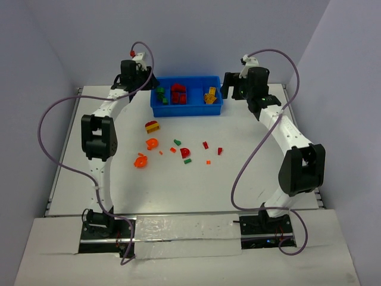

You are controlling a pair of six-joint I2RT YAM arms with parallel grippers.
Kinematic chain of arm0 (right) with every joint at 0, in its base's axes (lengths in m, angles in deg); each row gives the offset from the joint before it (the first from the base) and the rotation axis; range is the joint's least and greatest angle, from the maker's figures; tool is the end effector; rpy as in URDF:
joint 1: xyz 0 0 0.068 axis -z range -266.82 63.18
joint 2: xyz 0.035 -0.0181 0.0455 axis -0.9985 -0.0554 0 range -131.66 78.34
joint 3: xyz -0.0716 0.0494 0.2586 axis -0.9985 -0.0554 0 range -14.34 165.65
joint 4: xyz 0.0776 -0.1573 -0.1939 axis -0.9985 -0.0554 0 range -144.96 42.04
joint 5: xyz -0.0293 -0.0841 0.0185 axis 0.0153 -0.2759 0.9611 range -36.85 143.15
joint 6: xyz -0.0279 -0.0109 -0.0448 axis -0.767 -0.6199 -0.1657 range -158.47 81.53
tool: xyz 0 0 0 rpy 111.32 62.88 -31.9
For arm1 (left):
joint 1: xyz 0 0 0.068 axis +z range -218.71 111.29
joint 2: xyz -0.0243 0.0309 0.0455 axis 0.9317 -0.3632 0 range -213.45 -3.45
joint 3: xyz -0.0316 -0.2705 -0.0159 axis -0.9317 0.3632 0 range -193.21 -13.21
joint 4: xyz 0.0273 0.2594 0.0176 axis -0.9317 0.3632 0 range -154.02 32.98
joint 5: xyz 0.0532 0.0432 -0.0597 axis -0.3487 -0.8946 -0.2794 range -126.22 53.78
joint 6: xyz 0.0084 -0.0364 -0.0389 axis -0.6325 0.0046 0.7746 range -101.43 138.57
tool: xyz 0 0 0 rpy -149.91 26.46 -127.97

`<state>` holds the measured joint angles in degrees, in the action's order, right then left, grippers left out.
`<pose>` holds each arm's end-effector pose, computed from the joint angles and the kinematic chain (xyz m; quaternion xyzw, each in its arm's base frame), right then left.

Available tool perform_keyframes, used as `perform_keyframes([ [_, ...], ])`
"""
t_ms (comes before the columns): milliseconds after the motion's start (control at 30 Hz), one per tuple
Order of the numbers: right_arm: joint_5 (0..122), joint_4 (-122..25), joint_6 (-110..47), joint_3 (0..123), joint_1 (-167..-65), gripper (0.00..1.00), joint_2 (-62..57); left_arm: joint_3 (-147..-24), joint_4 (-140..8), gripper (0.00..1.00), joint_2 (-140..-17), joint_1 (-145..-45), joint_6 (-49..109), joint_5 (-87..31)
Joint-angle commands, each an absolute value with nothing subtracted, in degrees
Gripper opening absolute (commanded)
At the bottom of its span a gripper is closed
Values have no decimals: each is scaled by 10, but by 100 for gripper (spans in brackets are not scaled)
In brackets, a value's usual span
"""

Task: Sort the legos into containers by color

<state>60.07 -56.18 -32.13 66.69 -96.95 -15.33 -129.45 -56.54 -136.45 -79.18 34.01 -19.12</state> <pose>0.3845 0.0731 0.3431 -0.0614 0.8203 0.1303 0.5534 0.5393 -0.1104 0.2491 0.0447 0.8332 -0.2421 0.4952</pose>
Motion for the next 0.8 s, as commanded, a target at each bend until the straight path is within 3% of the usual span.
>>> perform_keyframes([
  [0,616,-557,-309,688,-972,100,-159,-1336,-591,14,-1373,-797,329,-199],
  [267,615,-560,-313,670,-972,100,-156,-1380,-584,23,-1410,-802,329,-196],
  [567,624,-563,-298,667,-972,100,-168,-1396,-581,61,-1423,-806,314,-214],
  [767,631,-557,-288,652,-972,100,-165,-1405,-575,75,-1426,-806,312,-189],
])
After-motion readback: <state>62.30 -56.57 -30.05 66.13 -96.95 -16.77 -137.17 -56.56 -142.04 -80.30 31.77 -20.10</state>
